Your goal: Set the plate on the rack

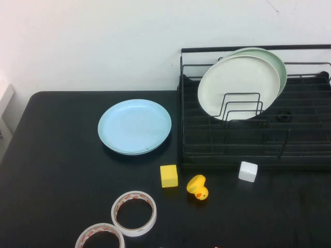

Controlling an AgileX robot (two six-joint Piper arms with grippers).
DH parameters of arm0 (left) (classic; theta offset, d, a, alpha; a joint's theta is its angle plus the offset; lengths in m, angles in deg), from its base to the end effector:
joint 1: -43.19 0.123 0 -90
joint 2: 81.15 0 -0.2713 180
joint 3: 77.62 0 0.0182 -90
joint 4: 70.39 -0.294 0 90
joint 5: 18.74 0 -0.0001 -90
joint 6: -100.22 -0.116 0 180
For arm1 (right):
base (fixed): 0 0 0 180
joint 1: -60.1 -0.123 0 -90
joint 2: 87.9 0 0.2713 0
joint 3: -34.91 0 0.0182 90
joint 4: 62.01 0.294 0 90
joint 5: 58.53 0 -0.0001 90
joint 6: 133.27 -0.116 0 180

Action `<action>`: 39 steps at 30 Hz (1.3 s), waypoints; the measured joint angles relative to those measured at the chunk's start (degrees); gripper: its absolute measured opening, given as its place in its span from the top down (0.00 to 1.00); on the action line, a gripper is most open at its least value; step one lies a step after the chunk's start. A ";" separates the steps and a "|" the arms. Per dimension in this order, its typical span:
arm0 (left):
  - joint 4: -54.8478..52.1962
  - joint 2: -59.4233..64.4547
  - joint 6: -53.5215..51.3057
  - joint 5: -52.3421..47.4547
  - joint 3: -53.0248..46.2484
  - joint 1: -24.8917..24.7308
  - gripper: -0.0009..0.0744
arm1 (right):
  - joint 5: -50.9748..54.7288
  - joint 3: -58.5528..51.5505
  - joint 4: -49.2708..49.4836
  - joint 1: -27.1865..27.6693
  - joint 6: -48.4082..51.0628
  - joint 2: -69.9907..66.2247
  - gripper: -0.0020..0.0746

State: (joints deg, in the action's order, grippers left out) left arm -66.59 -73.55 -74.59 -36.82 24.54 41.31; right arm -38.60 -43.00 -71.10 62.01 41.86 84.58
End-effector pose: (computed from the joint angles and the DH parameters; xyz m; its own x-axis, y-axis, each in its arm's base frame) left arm 0.1353 -0.0068 0.1733 -0.2384 -0.1453 -0.9603 0.0165 0.9880 -0.1536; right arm 0.1342 -0.0107 0.1697 -0.2658 -0.0553 -0.9624 0.0683 0.9948 -0.0761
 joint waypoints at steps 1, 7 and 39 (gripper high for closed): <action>0.00 0.00 0.00 0.00 0.00 0.00 0.99 | 0.00 0.00 0.00 0.00 0.00 0.00 0.98; 0.00 0.00 0.00 0.00 0.00 0.00 0.99 | 0.00 0.00 -0.11 0.00 0.00 0.00 0.98; -0.06 0.00 0.00 1.48 0.00 0.00 0.99 | -3.26 -0.36 4.87 0.00 0.00 0.00 0.98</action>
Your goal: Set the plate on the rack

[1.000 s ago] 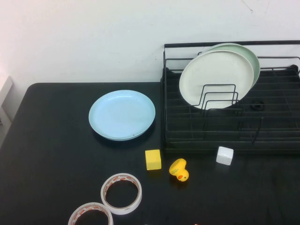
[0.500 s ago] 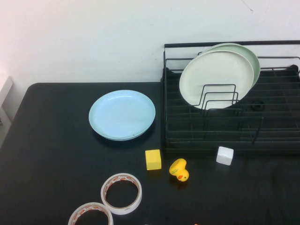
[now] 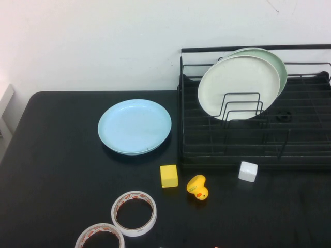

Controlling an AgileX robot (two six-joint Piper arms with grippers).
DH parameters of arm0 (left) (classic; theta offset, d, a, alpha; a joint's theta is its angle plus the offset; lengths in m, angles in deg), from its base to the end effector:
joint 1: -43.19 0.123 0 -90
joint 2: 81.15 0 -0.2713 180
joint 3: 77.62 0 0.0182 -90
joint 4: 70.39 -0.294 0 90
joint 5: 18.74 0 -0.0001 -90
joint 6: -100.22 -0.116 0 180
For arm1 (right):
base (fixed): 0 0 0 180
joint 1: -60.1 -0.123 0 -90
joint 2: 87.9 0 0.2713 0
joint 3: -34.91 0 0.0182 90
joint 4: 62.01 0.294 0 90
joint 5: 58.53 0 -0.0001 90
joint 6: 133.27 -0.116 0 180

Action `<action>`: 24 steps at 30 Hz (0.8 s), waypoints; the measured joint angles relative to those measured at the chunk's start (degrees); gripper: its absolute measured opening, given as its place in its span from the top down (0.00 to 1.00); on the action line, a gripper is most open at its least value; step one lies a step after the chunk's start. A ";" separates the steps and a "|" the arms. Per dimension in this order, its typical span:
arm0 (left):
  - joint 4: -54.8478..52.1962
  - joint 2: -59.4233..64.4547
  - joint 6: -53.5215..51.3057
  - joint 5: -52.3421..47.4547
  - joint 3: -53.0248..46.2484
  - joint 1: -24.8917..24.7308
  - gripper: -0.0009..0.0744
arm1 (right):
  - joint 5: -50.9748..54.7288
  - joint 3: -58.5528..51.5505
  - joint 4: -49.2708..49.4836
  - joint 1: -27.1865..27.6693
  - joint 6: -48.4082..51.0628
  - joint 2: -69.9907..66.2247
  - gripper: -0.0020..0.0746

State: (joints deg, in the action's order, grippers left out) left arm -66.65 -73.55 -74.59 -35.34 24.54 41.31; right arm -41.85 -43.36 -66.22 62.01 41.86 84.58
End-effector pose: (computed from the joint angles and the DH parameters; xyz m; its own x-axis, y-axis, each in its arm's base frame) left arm 0.1360 -0.0066 0.1762 -0.2133 -0.1456 -0.9661 0.0187 0.9880 -0.1530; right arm 0.1360 -0.0070 0.1732 -0.2143 0.0218 -0.9765 0.0570 0.9983 0.0097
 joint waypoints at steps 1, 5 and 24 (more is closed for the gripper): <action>0.75 0.00 0.00 0.90 -0.11 0.00 0.99 | -0.40 0.00 2.75 0.00 0.00 0.00 0.98; 10.25 0.00 3.63 6.60 -0.11 0.00 0.99 | -1.37 -0.09 15.37 0.00 -0.78 0.00 0.98; 57.23 0.00 12.82 18.06 -0.11 0.00 0.99 | -4.71 -0.09 39.50 0.00 -2.54 0.00 0.98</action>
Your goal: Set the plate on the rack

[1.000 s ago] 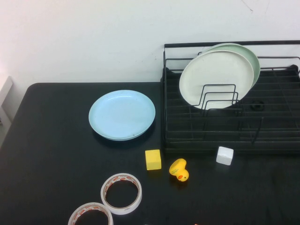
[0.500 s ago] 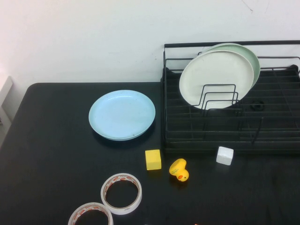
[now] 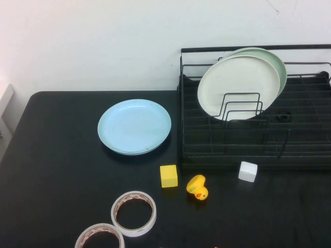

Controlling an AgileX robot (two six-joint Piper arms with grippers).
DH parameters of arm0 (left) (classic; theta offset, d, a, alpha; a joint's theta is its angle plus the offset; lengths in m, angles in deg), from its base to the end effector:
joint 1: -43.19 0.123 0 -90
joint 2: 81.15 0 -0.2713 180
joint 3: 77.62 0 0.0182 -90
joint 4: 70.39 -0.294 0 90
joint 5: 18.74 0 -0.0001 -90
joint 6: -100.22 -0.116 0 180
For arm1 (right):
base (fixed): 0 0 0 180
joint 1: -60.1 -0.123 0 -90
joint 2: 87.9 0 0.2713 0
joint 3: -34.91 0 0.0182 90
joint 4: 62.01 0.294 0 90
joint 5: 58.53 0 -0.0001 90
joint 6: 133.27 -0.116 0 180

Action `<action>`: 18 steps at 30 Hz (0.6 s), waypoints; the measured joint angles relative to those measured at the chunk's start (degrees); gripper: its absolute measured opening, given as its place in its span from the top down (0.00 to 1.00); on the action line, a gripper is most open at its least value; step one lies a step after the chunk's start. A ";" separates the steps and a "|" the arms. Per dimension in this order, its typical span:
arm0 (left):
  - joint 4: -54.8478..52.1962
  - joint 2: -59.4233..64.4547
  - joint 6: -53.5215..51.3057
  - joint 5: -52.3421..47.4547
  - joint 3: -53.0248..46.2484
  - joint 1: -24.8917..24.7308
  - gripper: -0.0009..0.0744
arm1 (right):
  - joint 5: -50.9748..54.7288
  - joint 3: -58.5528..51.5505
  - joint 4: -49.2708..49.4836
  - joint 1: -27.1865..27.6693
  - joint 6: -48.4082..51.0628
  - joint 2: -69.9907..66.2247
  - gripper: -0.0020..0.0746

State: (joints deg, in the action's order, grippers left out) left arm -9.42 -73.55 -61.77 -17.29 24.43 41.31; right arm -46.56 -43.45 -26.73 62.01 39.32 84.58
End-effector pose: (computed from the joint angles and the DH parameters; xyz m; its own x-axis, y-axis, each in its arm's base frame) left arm 0.1383 -0.0021 0.2102 0.0066 -0.9820 -0.1886 0.0902 0.1884 -0.9779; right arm 0.1379 0.0094 0.1863 -0.1313 0.6703 -0.7304 0.0027 0.7370 0.6759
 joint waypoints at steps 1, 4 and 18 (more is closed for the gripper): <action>1.92 0.00 0.09 1.42 0.00 0.00 0.99 | 0.00 0.00 0.86 0.00 0.00 0.00 0.98; 6.14 -0.12 0.12 6.13 0.00 0.00 0.99 | 0.40 0.00 1.56 0.00 0.30 0.00 0.98; -8.59 19.92 -30.42 -18.20 23.49 0.00 0.99 | 2.71 0.00 1.56 0.00 5.12 0.00 0.98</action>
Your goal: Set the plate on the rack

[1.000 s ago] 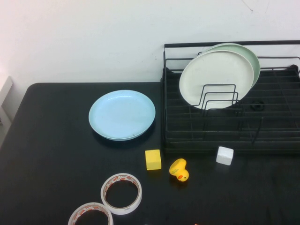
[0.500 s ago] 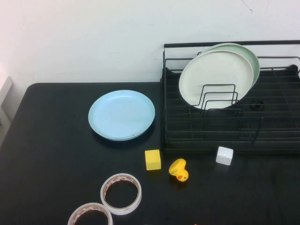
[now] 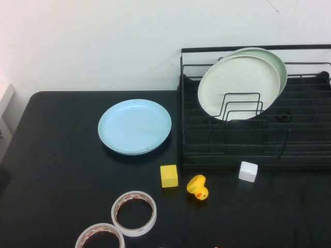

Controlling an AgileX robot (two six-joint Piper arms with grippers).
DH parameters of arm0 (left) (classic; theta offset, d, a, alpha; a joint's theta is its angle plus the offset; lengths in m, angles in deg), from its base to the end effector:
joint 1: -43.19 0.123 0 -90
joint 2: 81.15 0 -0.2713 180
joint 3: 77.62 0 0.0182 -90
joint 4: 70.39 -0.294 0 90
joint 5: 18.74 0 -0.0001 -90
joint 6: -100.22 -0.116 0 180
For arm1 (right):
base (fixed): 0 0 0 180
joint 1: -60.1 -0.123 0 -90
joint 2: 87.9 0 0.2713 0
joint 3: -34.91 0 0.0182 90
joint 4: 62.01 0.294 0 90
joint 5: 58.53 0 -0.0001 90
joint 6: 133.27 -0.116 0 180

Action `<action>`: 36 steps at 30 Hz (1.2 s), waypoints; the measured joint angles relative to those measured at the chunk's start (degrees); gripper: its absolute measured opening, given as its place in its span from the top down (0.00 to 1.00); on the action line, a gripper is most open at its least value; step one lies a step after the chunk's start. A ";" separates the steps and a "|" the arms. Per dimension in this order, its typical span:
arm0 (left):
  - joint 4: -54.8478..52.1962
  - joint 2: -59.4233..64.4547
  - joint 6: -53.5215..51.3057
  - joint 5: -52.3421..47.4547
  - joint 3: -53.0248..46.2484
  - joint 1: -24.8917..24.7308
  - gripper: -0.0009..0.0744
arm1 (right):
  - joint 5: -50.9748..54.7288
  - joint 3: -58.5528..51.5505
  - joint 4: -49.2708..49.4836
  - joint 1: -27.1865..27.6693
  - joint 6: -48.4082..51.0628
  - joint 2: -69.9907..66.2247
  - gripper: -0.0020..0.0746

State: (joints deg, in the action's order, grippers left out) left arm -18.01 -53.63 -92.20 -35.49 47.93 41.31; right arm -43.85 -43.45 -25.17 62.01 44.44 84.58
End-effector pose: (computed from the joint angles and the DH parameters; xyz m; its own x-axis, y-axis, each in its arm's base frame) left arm 0.1598 -0.0318 0.3027 -0.1951 -0.6034 -0.7732 0.1767 0.7539 -0.6328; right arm 0.1371 0.0131 0.1823 -0.1782 0.6178 -0.7659 -0.0093 0.7772 0.6291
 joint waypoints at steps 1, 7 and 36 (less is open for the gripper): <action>-3.78 3.81 -1.10 -3.38 3.29 0.00 0.99 | 0.00 0.00 0.00 0.00 0.11 0.00 0.98; -25.30 25.26 -1.95 -19.97 21.79 -0.11 0.99 | 0.92 0.00 0.00 0.00 1.18 0.00 0.98; -47.40 97.18 26.29 -39.57 73.69 -8.04 0.46 | 2.56 0.00 2.10 0.00 1.55 0.00 0.98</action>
State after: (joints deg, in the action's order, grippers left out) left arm -65.42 43.55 -65.91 -75.06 121.62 33.27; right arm -41.30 -43.45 -23.07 62.01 45.99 84.58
